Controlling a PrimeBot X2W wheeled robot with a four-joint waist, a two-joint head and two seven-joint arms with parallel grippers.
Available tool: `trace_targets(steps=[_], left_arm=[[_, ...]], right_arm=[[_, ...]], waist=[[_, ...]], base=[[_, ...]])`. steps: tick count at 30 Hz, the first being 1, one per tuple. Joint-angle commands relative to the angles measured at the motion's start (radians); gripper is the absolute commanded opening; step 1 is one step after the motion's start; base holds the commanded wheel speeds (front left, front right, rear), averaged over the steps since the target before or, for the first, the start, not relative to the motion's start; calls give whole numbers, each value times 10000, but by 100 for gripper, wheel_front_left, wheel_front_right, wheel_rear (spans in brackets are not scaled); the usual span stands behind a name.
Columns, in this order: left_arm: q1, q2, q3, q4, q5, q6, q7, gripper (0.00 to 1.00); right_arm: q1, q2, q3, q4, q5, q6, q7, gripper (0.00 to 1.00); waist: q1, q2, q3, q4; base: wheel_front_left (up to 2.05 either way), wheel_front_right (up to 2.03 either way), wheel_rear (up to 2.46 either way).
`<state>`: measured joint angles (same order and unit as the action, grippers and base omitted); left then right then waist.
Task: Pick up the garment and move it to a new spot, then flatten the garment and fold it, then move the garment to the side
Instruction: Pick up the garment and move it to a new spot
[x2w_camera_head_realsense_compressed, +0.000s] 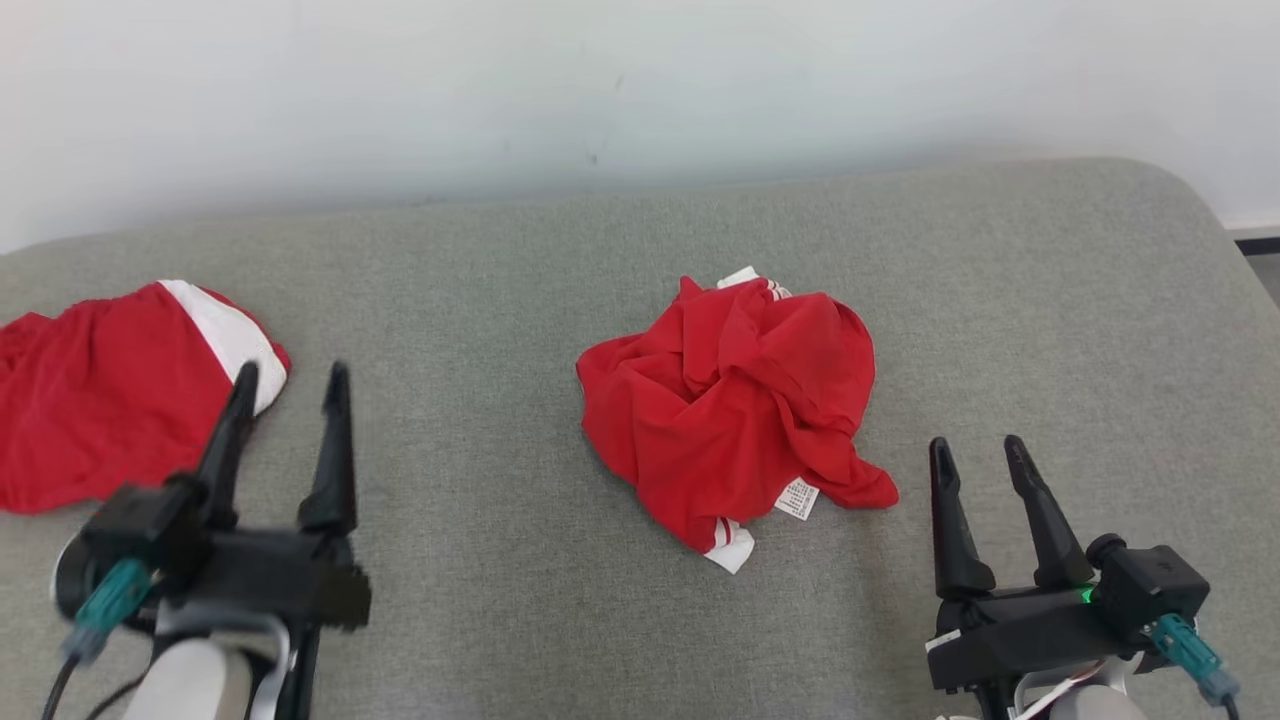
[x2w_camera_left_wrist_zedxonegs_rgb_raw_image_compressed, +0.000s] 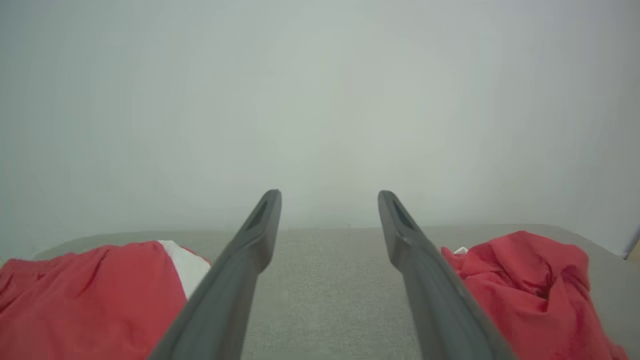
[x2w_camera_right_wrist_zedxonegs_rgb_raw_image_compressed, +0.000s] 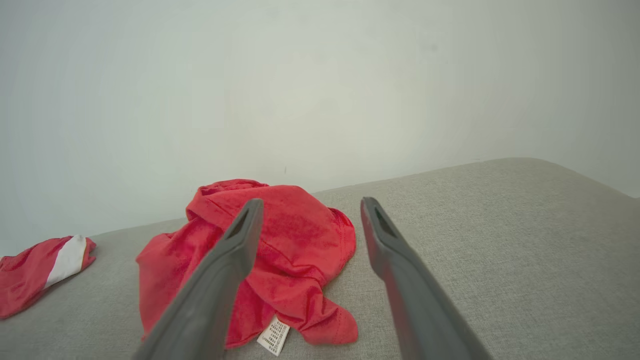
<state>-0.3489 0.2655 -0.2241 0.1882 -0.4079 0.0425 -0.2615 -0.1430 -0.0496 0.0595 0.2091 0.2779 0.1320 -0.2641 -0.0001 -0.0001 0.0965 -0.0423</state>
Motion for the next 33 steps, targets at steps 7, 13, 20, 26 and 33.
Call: trace_targets(steps=[7,13,20,26,33], left_arm=[[2199,37,1086,-1133,149,237,-29,100],[3249,-330,1632,-1549,306,92,-32,100],[3840,-860,1927,-1524,741,-68,-33,100],[3992,-1149,2218,-1328,979,-259,-35,100],[3957,-1398,2469,-1138,1294,-495,-34,100]], right_arm=[[245,-15,327,88,-378,-25,-8,100],[528,-16,506,211,-643,-25,-6,100],[838,-13,586,290,-762,-25,-6,100],[919,-13,639,400,-784,-25,-8,100],[942,-13,694,484,-783,-25,-4,100]], waist=[[1,1,-430,62],[1,1,-591,129],[1,1,-718,181],[1,1,-782,179],[1,1,-832,201]], base=[[0,0,0],[0,0,0],[0,0,0],[0,0,0],[0,0,0]])
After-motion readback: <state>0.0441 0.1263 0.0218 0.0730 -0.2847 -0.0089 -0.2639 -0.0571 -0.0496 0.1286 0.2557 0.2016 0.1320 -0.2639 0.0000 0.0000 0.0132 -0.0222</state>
